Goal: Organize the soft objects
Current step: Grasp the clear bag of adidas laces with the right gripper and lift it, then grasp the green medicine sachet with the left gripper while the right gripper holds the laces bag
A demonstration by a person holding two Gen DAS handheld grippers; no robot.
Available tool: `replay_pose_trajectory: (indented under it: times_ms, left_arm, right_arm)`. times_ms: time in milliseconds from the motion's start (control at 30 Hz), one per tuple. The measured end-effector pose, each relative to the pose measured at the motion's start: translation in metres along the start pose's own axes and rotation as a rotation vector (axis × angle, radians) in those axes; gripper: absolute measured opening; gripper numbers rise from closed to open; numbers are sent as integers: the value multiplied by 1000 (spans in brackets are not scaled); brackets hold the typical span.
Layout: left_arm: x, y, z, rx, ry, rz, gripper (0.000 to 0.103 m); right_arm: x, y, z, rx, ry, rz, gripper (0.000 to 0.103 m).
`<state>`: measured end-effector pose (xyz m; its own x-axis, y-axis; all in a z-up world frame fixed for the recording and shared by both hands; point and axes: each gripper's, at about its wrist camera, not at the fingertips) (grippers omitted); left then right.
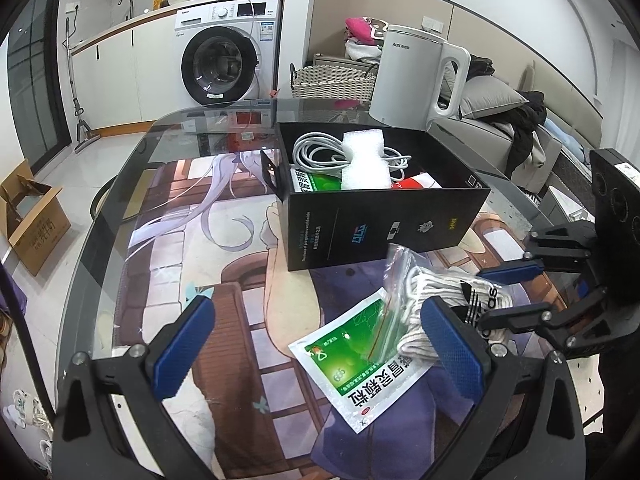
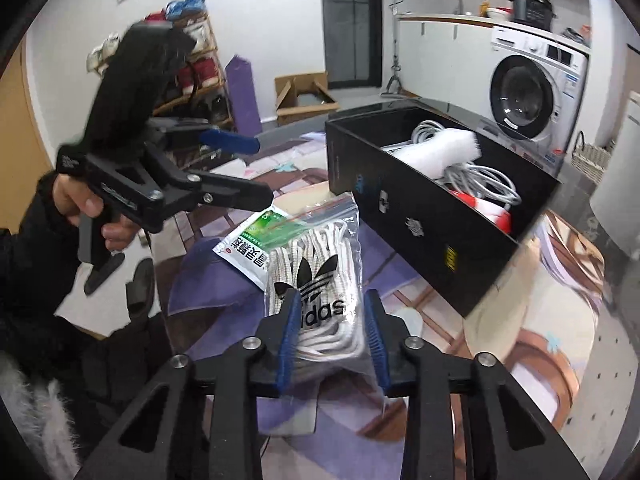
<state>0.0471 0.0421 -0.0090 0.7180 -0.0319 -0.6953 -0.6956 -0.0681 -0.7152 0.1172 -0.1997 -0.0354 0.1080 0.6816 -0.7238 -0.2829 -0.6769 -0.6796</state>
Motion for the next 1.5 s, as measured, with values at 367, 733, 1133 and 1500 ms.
replay_pose_trajectory:
  times_ms: [367,733,1133,1500]
  left_arm:
    - [3,1,-5,11,5,7,103]
    - [3,1,-4,9,12,9,103]
    - [12,13,-32,134,55,86,103]
    - [30,26,-56,166,15,140,103]
  right_arm:
    - [16,2,14,-1,23,60,82]
    - [18,3,20,-41,61,80,49]
    - [-47,1,3,-12,115,-55,49]
    - [-52,-1,1,4,125,-69,49]
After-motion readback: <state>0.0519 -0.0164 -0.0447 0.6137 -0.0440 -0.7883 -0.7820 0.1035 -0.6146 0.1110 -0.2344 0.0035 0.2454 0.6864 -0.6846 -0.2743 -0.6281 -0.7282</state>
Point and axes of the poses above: each gripper's, at about its wrist camera, not at the fingertips, and x roughly the way its jaws point, z to its left, y to its underside, and after that the axes turned 5 degrees about -y, right-handed
